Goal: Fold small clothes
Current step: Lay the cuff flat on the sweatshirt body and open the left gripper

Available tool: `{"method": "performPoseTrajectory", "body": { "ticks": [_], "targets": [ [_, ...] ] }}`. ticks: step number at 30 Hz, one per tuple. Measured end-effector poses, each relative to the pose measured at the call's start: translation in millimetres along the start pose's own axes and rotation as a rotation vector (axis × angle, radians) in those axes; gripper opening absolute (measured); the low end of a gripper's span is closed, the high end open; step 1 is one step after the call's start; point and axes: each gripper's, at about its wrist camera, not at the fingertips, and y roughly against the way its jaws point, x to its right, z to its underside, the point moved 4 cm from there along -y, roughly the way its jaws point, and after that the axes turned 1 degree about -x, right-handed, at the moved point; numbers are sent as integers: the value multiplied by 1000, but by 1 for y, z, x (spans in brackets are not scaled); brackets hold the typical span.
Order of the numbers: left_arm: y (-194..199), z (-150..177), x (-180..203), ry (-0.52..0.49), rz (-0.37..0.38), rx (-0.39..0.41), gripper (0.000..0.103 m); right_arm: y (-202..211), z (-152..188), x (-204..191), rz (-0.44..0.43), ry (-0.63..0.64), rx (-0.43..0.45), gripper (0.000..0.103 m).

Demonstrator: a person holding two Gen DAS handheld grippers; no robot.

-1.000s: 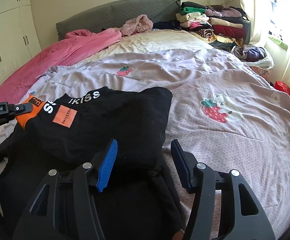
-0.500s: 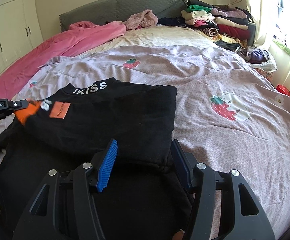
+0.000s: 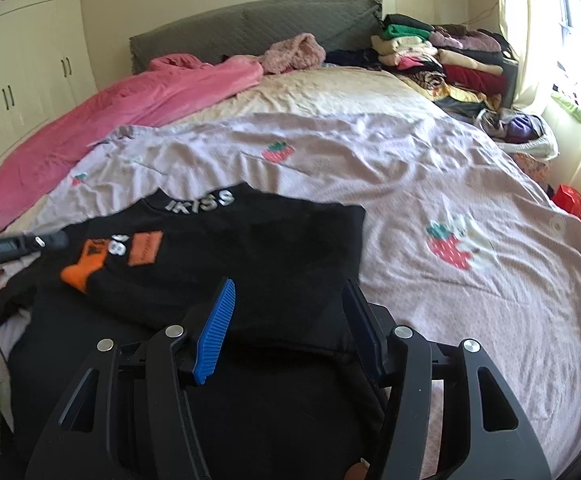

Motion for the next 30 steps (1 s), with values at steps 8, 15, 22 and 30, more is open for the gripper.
{"method": "performPoseTrajectory", "body": {
  "ticks": [8,15,22,30],
  "targets": [
    [-48,28,-17,21,-81,-111,27,12,-38,-27,-81,96,49,57],
    [-34,31,-20,58,-53,-88,33,-33,-41,-49,-151,144,-55,71],
    [-26,31,-22,53,-56,-83,38,-84,-6,-59,-150,129,-203,71],
    [-27,31,-23,47,-48,-90,39,-110,23,-54,-127,87,-266,72]
  ]
}}
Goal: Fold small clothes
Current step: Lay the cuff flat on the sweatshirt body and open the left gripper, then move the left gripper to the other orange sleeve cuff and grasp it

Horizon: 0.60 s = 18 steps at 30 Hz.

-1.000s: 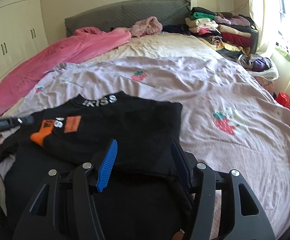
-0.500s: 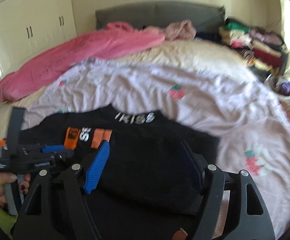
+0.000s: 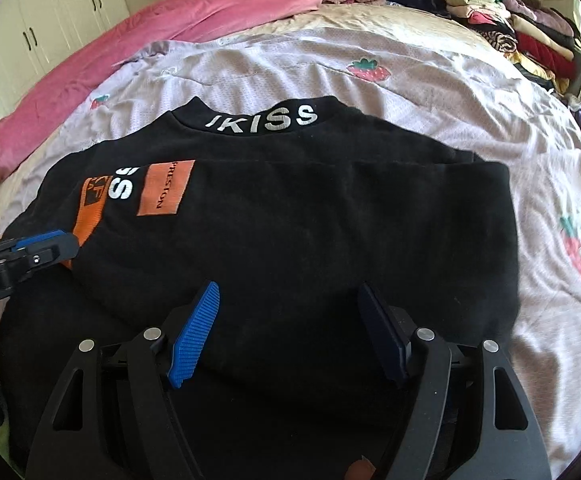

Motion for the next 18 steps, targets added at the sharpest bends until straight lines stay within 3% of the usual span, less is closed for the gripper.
{"method": "performPoseTrajectory", "body": {
  "ticks": [8,18],
  "targets": [
    [31,0,-6,31,6,69,39,39,-10,-10,-56,-17,69,71],
    [79,-1,-24,52,-42,166,62,103,-24,-31,-79,36,183,71]
  ]
}}
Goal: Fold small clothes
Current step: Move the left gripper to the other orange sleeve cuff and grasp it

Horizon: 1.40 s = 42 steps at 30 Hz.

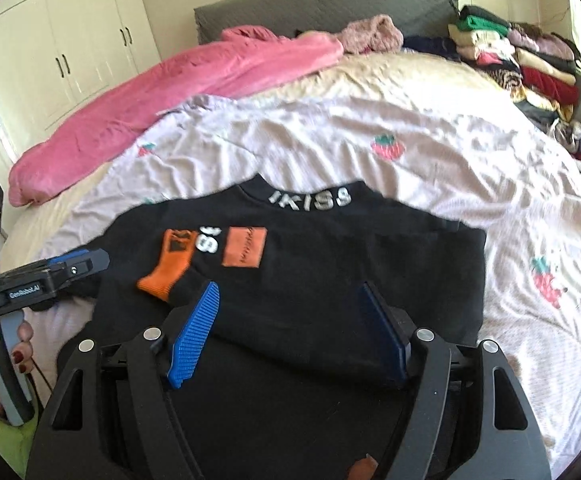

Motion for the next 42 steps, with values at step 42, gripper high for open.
{"method": "performPoseTrajectory", "body": {
  "ticks": [42],
  "targets": [
    [103,42,-181,224,-287,103,78,9,-17,-149,-207,302,55,71]
  ]
}}
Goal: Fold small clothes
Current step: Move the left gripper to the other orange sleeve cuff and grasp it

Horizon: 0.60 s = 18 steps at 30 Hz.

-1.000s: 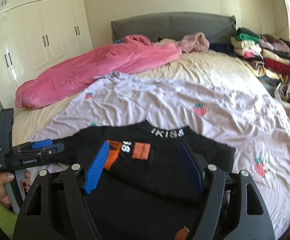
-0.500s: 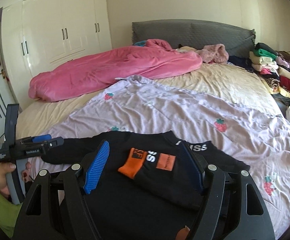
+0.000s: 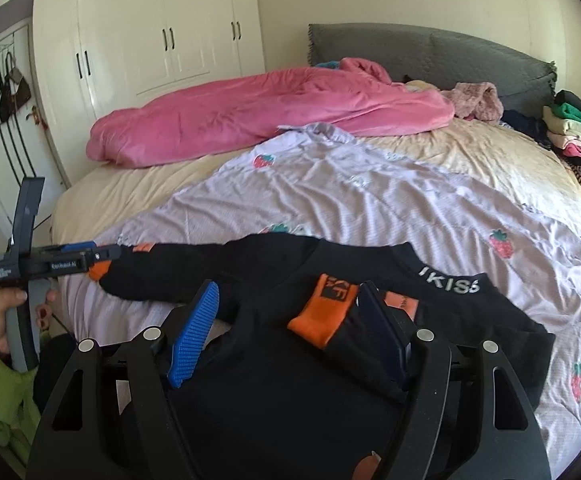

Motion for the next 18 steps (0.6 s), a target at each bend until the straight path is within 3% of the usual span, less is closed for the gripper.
{"method": "performPoseTrajectory", "body": {
  "ticks": [18],
  "targets": [
    [-20,18,-88,167,-102,-62,79,-43,24,-42,-117,122,-84,71]
  ]
}}
